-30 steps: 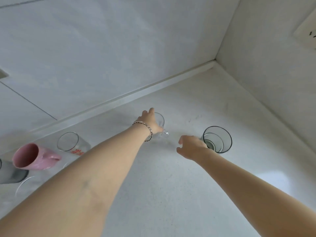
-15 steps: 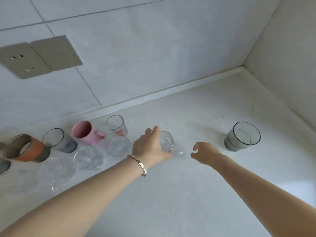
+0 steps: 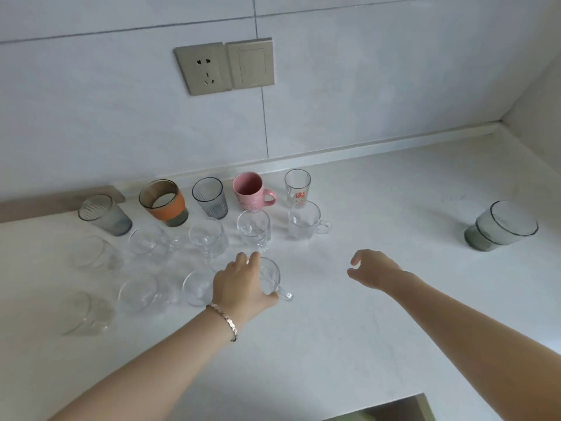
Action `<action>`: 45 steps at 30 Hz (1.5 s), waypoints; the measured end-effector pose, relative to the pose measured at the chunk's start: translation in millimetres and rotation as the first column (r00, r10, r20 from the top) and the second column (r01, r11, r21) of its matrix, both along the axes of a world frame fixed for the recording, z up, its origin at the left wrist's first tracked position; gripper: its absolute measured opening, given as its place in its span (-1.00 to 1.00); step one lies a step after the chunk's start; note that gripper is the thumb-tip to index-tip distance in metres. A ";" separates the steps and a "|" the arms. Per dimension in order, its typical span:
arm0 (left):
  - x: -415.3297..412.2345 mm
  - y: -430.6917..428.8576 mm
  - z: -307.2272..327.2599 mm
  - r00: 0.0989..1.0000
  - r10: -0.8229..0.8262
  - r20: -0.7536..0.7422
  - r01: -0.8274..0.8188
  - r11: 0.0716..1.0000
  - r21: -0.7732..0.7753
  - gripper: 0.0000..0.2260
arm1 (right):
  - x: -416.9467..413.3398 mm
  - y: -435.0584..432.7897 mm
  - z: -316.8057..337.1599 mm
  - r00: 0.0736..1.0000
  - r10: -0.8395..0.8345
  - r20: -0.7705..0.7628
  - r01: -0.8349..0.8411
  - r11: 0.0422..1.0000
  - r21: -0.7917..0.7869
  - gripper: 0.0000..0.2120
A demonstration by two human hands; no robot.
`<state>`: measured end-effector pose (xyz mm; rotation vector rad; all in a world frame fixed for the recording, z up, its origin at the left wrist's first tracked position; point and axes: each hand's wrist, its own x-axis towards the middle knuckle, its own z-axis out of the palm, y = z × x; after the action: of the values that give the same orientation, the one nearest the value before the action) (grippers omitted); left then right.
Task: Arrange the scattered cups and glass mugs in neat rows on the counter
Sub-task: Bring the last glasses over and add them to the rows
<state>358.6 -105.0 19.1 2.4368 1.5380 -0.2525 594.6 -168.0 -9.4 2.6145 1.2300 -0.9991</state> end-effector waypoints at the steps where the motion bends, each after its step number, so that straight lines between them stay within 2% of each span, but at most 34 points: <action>1: -5.0 5.4 -1.9 1.000 0.001 -0.019 -0.001 1.000 0.014 -0.38 | -6.2 -0.1 0.7 1.000 0.001 0.002 -0.001 1.000 0.005 -0.65; 8: -13.6 24.2 -20.8 0.989 -0.088 -0.123 0.092 0.996 0.021 -0.39 | -24.3 -12.2 4.8 1.000 -0.026 0.017 0.026 1.000 -0.003 -0.65; 15: -8.1 21.8 -36.4 0.995 -0.091 -0.030 0.090 0.996 -0.015 -0.41 | -17.1 -20.6 7.5 0.999 -0.028 0.047 0.029 0.999 -0.019 -0.65; 19: -0.5 16.1 -34.9 0.987 -0.092 -0.128 0.098 0.994 0.042 -0.36 | -8.1 -23.0 6.9 0.999 -0.032 0.038 0.033 0.999 -0.025 -0.64; 22: 15.7 8.2 -29.9 0.954 -0.270 -0.133 0.290 0.941 0.173 -0.36 | 3.9 -27.8 4.3 0.999 -0.040 0.020 0.041 0.999 -0.026 -0.63; 24: 40.3 1.2 -21.3 0.892 -0.438 -0.111 0.451 0.850 0.271 -0.57 | 14.9 -32.6 3.2 0.999 -0.040 0.009 0.040 0.999 -0.032 -0.63; 25: 55.7 -2.8 -14.0 0.866 -0.492 -0.090 0.500 0.849 0.171 -0.69 | 21.4 -35.4 3.3 0.999 -0.040 0.003 0.040 0.999 -0.033 -0.63; 27: 90.5 -9.9 -6.1 0.889 -0.457 0.030 0.458 0.886 -0.074 -0.86 | 37.6 -41.8 4.0 0.999 -0.048 -0.012 0.048 0.998 -0.028 -0.63; 29: 123.6 -14.6 -10.5 0.917 -0.393 0.068 0.395 0.873 -0.286 -0.89 | 57.9 -49.9 6.3 0.998 -0.064 -0.022 0.063 0.998 -0.015 -0.63; 30: 138.9 -16.0 -12.2 0.919 -0.388 0.066 0.387 0.862 -0.327 -0.90 | 69.1 -54.0 8.1 0.997 -0.074 -0.025 0.073 0.997 -0.006 -0.63; 36: 229.8 -29.3 -22.8 0.891 -0.454 -0.024 0.415 0.834 -0.364 -0.88 | 158.9 -77.8 29.9 0.990 -0.139 0.037 0.135 0.987 0.091 -0.63; 40: 269.1 -37.5 -35.7 0.886 -0.464 -0.016 0.422 0.819 -0.388 -0.95 | 231.1 -78.5 41.1 0.961 -0.210 0.182 0.175 0.965 0.194 -0.67; 42: 278.8 -40.3 -42.3 0.895 -0.446 -0.016 0.404 0.825 -0.395 -0.95 | 259.6 -75.0 39.7 0.939 -0.241 0.244 0.186 0.956 0.228 -0.58; 45: 284.6 -40.4 -54.4 0.916 -0.401 -0.008 0.362 0.836 -0.413 -0.95 | 284.7 -70.0 27.2 0.940 -0.256 0.227 0.214 0.958 0.192 -0.30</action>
<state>643.1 -145.4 -35.3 2.3851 0.8883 -0.6970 879.3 -238.0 17.8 2.9586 0.9972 -0.5876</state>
